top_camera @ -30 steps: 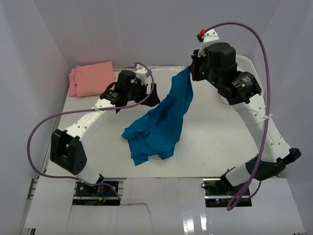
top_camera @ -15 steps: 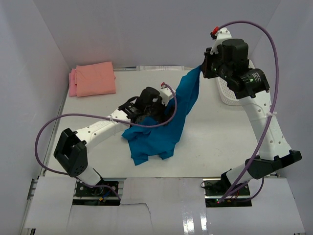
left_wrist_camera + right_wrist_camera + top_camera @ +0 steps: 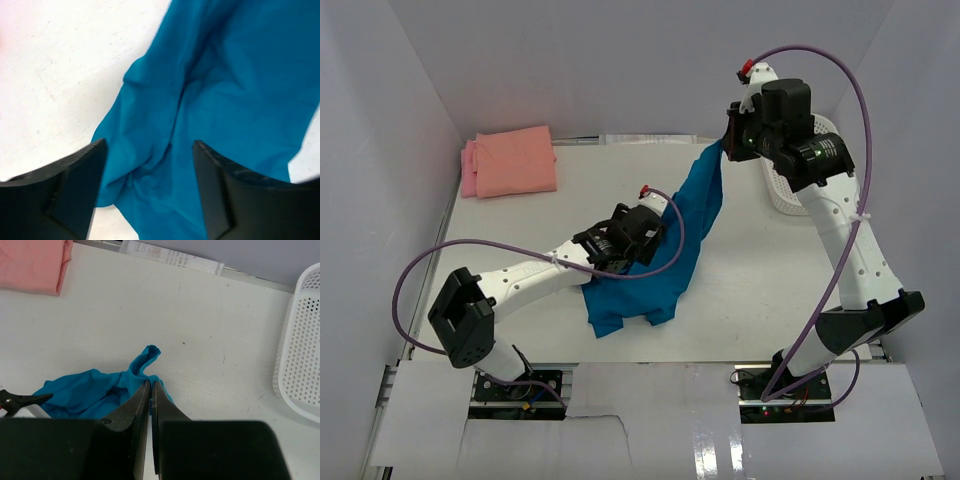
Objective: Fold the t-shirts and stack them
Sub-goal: Flatten out the tshirt
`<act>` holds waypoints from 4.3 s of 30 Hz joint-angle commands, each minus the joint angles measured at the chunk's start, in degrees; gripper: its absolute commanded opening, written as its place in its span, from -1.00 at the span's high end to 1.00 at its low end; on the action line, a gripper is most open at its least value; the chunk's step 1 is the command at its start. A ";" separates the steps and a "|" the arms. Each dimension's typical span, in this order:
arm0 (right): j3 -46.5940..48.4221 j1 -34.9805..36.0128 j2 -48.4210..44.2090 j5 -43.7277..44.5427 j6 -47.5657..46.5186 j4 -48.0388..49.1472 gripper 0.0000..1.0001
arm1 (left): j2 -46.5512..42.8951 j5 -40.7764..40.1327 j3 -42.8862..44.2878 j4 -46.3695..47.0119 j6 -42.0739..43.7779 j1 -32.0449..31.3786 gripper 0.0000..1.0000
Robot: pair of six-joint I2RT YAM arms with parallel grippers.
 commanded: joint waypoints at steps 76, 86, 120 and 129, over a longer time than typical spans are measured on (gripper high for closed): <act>1.66 -6.43 7.57 -8.74 0.96 8.26 0.85 | 10.96 16.54 33.75 -26.15 -3.50 27.01 1.00; 2.48 -7.14 0.03 -22.17 2.63 9.76 0.85 | 0.24 25.84 36.47 -26.23 -5.53 28.60 1.00; -33.02 -10.21 -21.08 -12.80 12.39 17.84 0.85 | 8.39 49.95 11.34 -6.38 -13.36 26.85 1.00; -34.09 -13.56 -19.06 -4.88 11.69 18.46 0.85 | 20.78 50.64 19.14 -4.00 -15.81 22.28 1.00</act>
